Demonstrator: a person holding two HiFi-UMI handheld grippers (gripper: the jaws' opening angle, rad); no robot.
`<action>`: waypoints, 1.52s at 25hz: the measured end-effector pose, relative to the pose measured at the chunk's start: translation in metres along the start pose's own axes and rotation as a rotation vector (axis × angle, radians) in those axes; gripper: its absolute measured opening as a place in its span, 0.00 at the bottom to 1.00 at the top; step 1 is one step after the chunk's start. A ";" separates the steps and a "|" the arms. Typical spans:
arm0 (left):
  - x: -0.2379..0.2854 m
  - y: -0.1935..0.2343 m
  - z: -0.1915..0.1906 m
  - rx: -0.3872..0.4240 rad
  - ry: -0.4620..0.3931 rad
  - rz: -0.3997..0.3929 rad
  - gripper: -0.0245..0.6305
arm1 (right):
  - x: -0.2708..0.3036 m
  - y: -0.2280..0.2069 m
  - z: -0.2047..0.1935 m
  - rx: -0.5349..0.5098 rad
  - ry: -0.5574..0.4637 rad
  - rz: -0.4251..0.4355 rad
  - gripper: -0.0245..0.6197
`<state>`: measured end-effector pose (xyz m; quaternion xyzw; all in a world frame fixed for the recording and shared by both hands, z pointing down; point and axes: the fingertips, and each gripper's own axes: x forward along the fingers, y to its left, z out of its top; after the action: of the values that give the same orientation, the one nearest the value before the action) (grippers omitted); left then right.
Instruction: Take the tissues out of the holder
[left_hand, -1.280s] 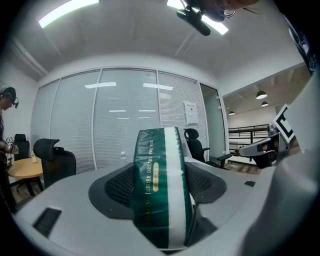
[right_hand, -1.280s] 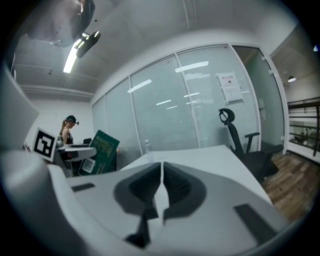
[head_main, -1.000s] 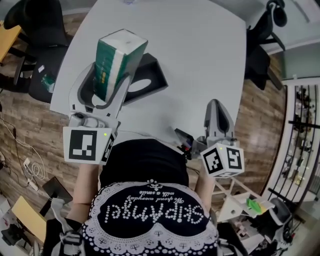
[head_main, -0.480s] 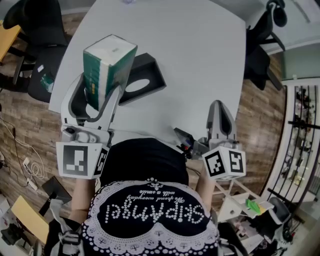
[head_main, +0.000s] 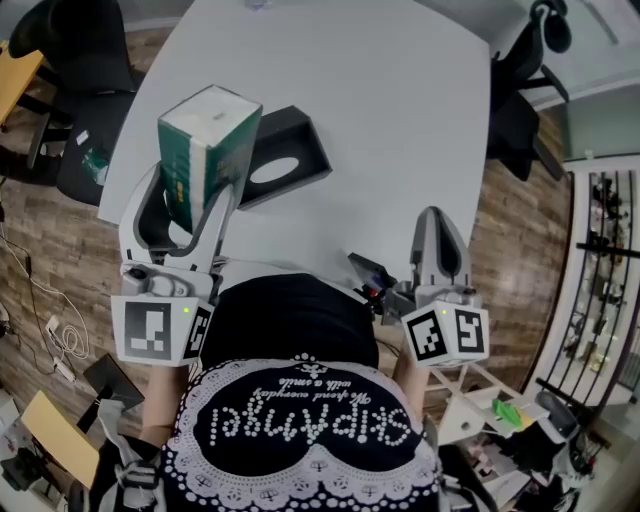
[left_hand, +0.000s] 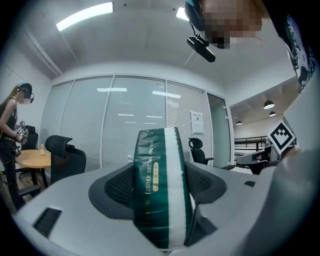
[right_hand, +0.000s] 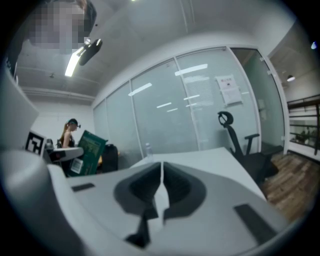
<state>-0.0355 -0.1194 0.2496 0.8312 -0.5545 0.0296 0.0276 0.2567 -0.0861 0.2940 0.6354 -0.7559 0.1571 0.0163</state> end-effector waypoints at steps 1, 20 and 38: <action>-0.001 0.000 0.000 0.000 -0.001 0.001 0.55 | -0.002 0.001 0.000 -0.004 0.001 0.001 0.09; -0.022 0.001 -0.030 -0.032 0.060 0.010 0.55 | -0.016 0.005 -0.019 -0.052 0.041 0.014 0.09; -0.022 -0.001 -0.034 -0.031 0.080 -0.001 0.55 | -0.017 0.006 -0.026 -0.052 0.072 0.013 0.09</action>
<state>-0.0434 -0.0962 0.2814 0.8291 -0.5529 0.0545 0.0627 0.2499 -0.0621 0.3139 0.6238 -0.7627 0.1601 0.0588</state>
